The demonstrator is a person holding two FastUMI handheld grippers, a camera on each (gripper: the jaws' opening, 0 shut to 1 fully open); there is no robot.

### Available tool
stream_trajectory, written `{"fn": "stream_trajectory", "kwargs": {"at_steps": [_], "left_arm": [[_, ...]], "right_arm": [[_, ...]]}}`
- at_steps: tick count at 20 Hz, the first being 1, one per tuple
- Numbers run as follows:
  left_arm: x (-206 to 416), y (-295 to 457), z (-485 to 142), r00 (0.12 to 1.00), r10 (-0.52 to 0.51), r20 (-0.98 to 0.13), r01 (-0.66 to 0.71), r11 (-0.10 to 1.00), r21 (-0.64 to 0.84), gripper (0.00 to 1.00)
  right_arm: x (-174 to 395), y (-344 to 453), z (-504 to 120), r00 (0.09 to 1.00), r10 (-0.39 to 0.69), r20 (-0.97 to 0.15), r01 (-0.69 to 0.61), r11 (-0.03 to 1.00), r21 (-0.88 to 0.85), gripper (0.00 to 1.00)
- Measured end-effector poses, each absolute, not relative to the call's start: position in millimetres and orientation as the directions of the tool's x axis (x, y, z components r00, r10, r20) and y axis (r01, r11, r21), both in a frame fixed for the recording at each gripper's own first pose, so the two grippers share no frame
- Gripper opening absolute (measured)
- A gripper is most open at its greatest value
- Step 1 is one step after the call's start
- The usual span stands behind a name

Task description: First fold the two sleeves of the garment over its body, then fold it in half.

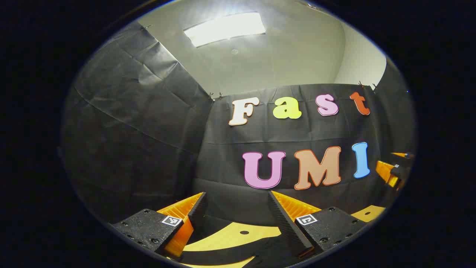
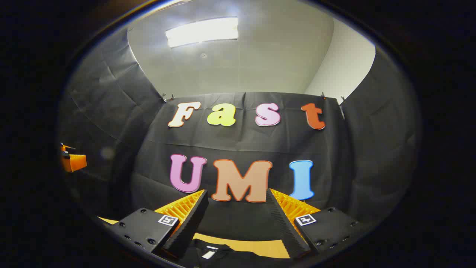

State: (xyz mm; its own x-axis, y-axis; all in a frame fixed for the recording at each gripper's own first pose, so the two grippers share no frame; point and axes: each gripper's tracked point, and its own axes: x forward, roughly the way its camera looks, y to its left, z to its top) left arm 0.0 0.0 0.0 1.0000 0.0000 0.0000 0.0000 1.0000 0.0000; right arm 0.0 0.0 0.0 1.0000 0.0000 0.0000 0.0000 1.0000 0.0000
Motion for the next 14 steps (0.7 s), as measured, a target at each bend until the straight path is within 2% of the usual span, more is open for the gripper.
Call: {"fn": "stream_trajectory", "kwargs": {"at_steps": [1, 4, 6, 10, 12, 14], "left_arm": [[-7, 6, -1, 1.000, 0.011, -0.009, -0.011, 1.000, 0.029, 0.96], [-15, 22, 2, 0.998, 0.054, -0.019, -0.052, 0.993, 0.102, 0.96], [-18, 23, 0, 0.997, 0.063, -0.034, -0.059, 0.992, 0.111, 0.95], [-15, 17, -10, 0.997, 0.049, -0.066, -0.041, 0.992, 0.121, 0.97], [-8, 9, -6, 0.999, 0.021, -0.049, -0.015, 0.992, 0.122, 0.95], [1, -3, 0, 1.000, -0.019, -0.023, 0.021, 0.994, 0.105, 0.97]], "right_arm": [[5, 12, -1, 1.000, 0.029, 0.004, -0.029, 0.999, 0.016, 1.00], [10, 38, -11, 0.995, 0.101, -0.024, -0.099, 0.993, 0.064, 0.95], [8, 37, -15, 0.993, 0.108, -0.042, -0.105, 0.992, 0.063, 0.98], [5, 11, -20, 0.996, 0.054, -0.068, -0.050, 0.997, 0.061, 0.98], [5, -6, -20, 0.997, 0.007, -0.079, 0.000, 0.996, 0.093, 0.98], [2, -24, -14, 0.996, -0.045, -0.075, 0.053, 0.992, 0.110, 0.98]]}}
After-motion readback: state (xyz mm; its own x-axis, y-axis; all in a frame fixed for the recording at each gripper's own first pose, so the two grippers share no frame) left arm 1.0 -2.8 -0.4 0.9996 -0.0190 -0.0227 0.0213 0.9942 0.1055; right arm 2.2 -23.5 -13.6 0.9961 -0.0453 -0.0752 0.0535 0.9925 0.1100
